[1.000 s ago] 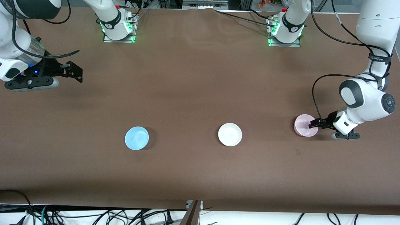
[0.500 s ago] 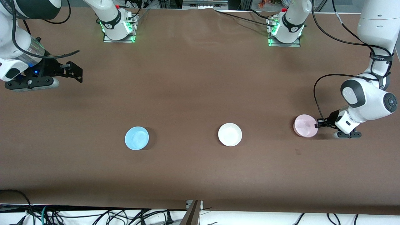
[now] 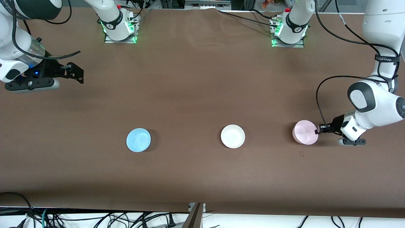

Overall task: Stack pink and blue bowls on white bowl
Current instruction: 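Carry the pink bowl onto the white bowl with the left gripper, then release the pink bowl while the right gripper moves toward the blue bowl, then lift the left gripper away while the right gripper reaches the blue bowl, then grasp the light blue bowl rim with the right gripper, then carry the blue bowl onto the pink bowl with the right gripper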

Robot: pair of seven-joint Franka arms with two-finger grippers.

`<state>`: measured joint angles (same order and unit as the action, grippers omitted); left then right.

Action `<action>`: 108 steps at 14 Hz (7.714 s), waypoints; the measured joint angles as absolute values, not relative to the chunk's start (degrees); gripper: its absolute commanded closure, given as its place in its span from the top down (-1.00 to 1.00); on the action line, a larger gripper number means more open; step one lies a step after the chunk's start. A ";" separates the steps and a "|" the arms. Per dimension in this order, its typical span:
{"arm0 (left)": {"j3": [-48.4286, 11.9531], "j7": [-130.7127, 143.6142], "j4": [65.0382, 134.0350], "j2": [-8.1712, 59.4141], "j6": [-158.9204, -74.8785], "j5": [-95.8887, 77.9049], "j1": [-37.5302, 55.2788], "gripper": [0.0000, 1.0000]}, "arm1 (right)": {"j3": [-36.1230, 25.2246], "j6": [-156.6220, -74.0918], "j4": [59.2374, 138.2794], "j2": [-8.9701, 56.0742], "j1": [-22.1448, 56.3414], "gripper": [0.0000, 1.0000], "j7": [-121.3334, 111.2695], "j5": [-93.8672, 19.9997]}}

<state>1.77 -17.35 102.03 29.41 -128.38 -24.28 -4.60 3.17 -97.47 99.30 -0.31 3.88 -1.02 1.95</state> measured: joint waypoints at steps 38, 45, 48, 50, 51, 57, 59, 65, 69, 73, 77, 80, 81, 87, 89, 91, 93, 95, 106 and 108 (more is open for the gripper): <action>-5.74 18.84 86.46 42.45 -127.96 -15.85 16.12 -1.00 | 2.14 -98.84 98.72 0.37 3.85 0.99 -1.02 1.11; -5.74 18.93 86.45 43.10 -128.07 -15.85 16.11 -1.00 | 2.43 -99.69 97.89 4.52 3.99 0.99 -1.01 0.70; -5.75 19.02 86.44 43.33 -128.11 -15.85 16.11 0.31 | 2.49 -99.79 97.06 6.19 4.51 0.99 -1.03 0.70; -5.77 19.11 86.35 43.34 -128.17 -15.85 16.12 1.00 | 2.52 -99.68 95.10 7.30 4.69 0.99 -1.07 0.70; -5.78 19.23 86.05 43.33 -128.22 -15.85 16.11 1.00 | 2.52 -99.54 94.20 7.78 4.69 0.99 -1.08 0.70; -5.19 20.33 81.37 40.47 -118.51 -15.84 13.30 1.00 | 2.63 -98.81 93.54 11.33 4.84 0.99 -1.14 0.69; -4.67 20.32 79.94 37.47 -113.50 -14.86 10.24 1.00 | 2.68 -99.19 93.51 14.48 5.07 0.99 -1.14 0.68; -3.30 13.18 78.85 23.57 -98.93 0.26 2.36 1.00 | 2.83 -118.65 93.65 28.63 9.30 0.99 0.37 -1.51; -1.38 11.81 78.76 14.75 -91.90 0.83 0.47 1.00 | 2.64 -131.18 91.01 38.70 11.11 0.98 1.18 -1.51; -1.34 8.08 79.06 10.92 -86.72 0.84 -0.95 1.00 | 2.16 -131.31 86.37 42.06 10.62 0.47 1.15 -1.51; -1.48 4.82 79.75 11.25 -86.59 0.84 -1.38 1.00 | 2.16 -131.31 85.91 43.82 10.67 -0.67 1.51 -1.54; -1.82 4.80 79.75 11.39 -86.56 0.84 -1.13 1.00 | 2.24 -131.02 85.86 44.06 10.73 -1.00 2.69 -1.63; -1.85 4.80 79.75 11.42 -86.56 0.84 -1.13 1.00 | 2.36 -130.31 85.71 44.06 10.93 -1.00 4.05 -1.70; -1.72 4.80 79.75 11.55 -86.55 0.84 -1.30 1.00 | 8.21 -122.09 78.99 44.00 15.96 -1.00 30.87 -7.88; -1.73 4.80 79.75 11.67 -86.54 0.84 -1.29 1.00 | 9.74 -122.91 76.79 44.23 19.95 -1.00 43.96 -9.54; -1.71 4.80 79.75 11.85 -86.54 0.84 -1.29 1.00 | 9.95 -125.85 72.47 45.85 25.88 -1.00 59.06 -9.77; -1.72 4.80 79.75 11.95 -86.54 0.84 -1.26 1.00 | 9.94 -129.01 66.93 48.73 30.86 -1.00 71.64 -9.78; -1.77 4.80 79.75 12.06 -86.54 0.84 -1.21 1.00 | 9.93 -136.14 63.44 51.58 33.91 -1.00 79.79 -9.79; -1.82 5.22 79.74 12.26 -86.54 0.84 -1.24 1.00 | 9.44 -144.22 62.04 57.71 38.82 -1.00 85.81 -3.60; -1.78 5.29 79.74 12.26 -86.54 0.54 -1.25 1.00 | 9.33 -144.17 62.04 58.08 38.93 -1.00 85.81 -3.36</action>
